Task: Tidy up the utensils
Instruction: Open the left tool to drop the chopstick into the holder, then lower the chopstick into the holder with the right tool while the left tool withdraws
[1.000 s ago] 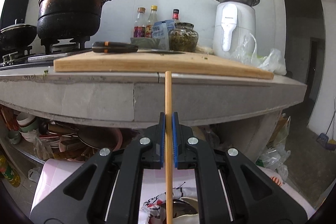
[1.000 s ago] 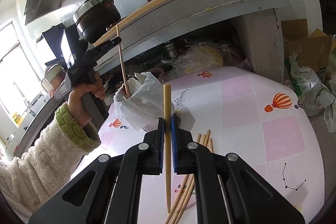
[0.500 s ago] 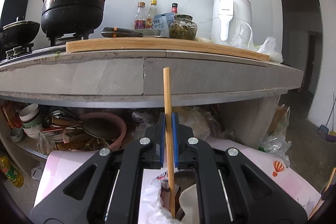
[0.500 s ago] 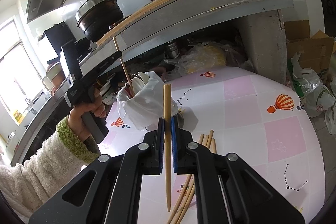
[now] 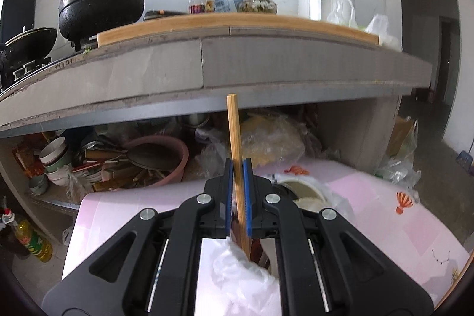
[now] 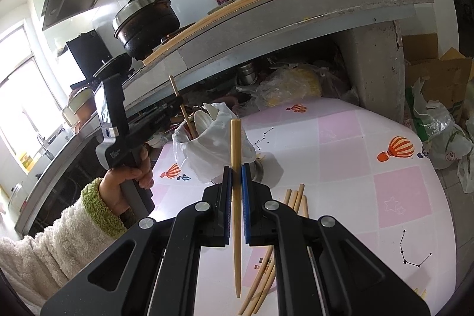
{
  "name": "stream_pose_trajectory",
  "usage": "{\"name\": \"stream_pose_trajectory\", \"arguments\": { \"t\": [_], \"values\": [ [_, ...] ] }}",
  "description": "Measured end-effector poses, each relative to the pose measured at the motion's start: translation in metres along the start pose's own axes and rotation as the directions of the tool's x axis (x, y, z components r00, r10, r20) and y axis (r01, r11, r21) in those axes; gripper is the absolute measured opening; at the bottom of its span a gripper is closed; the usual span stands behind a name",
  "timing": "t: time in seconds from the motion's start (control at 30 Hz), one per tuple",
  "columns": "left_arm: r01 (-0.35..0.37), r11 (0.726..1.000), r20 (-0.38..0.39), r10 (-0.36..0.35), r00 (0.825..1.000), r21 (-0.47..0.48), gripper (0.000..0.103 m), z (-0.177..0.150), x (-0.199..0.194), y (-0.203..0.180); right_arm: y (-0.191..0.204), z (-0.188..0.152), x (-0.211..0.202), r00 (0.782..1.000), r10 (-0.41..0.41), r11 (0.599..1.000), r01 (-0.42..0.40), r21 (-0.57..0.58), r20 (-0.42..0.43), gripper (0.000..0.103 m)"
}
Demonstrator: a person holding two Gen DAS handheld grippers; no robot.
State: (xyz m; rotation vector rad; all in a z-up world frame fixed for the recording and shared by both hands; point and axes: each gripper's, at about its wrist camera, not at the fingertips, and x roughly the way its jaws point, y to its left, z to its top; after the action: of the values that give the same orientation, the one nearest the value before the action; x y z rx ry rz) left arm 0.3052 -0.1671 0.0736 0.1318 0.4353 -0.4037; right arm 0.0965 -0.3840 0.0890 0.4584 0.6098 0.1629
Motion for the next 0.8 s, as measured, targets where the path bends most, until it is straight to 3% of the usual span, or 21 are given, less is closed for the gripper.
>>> {"name": "stream_pose_trajectory", "arguments": {
  "t": [0.3, 0.37, 0.47, 0.8],
  "values": [
    [-0.012, 0.999, -0.039, 0.011, 0.999, -0.046, 0.01, 0.0, -0.006, 0.009, 0.008, 0.004, -0.009, 1.0, -0.006, 1.0, 0.006, -0.022, 0.01, 0.007],
    [-0.007, 0.998, -0.04, 0.005, 0.999, -0.069, 0.026, 0.0, -0.009, 0.013, 0.01, 0.006, -0.011, 1.0, -0.006, 1.0, 0.007, -0.026, 0.014, 0.007],
    [0.003, 0.995, -0.035, -0.007, 0.999, -0.097, 0.038, -0.001, -0.019, 0.02, 0.013, 0.013, -0.014, 1.0, 0.004, 1.0, -0.004, -0.03, 0.02, 0.007],
    [-0.002, 0.985, -0.029, -0.003, 1.0, -0.172, 0.063, -0.025, -0.078, 0.055, 0.053, 0.078, -0.013, 0.994, 0.073, 0.989, -0.062, -0.134, 0.076, 0.007]
  ]
}}
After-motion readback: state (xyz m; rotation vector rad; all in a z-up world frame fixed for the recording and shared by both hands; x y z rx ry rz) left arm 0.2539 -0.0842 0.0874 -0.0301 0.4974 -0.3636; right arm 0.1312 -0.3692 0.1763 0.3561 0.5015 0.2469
